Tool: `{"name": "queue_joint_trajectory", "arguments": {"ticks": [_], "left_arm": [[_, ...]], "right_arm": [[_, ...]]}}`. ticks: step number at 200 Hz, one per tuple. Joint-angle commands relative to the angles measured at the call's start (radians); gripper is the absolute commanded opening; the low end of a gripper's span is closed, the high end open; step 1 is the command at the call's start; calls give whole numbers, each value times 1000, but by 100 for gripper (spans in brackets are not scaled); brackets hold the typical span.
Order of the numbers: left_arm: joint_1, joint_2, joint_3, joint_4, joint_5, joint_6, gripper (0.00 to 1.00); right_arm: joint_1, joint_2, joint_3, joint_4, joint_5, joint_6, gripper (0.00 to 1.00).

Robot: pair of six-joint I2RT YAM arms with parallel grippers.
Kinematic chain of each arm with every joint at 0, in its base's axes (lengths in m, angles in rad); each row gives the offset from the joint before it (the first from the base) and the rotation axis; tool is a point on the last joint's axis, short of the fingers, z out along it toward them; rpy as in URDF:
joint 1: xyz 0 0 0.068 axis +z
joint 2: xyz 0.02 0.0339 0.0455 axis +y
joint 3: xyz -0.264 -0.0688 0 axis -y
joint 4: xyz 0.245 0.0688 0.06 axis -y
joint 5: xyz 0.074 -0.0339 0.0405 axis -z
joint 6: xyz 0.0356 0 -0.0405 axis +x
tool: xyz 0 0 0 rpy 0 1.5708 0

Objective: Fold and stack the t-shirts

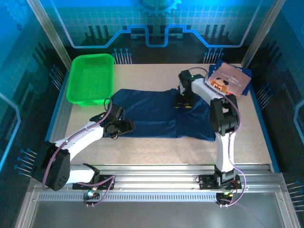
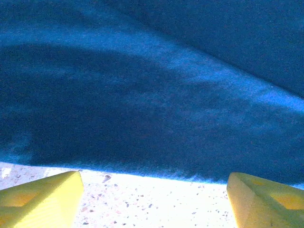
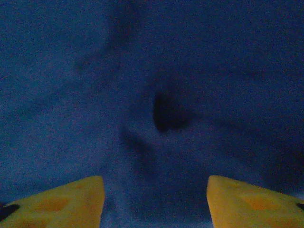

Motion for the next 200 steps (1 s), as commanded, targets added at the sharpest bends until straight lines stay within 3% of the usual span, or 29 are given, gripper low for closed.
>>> {"name": "queue_joint_trajectory", "arguments": {"ticks": [1, 33, 68, 115, 160, 200], "left_arm": [[-5, 19, 65, -40, -23, -13, 80], [-36, 107, 188, 8, 9, 55, 80], [-106, 342, 467, 61, 109, 170, 80], [-214, 672, 878, 8, 134, 286, 75], [-269, 850, 1045, 25, 188, 328, 63], [-308, 975, 1189, -27, 128, 369, 61]], "right_arm": [[-36, -206, -114, 18, -2, 42, 66], [-155, -321, -353, 66, -49, 81, 66], [-247, -373, -491, 196, -148, 103, 67], [-273, -374, -568, 208, -162, 119, 66], [-297, -398, -635, 213, -177, 109, 66], [-331, -410, -680, 220, -222, 83, 65]]}}
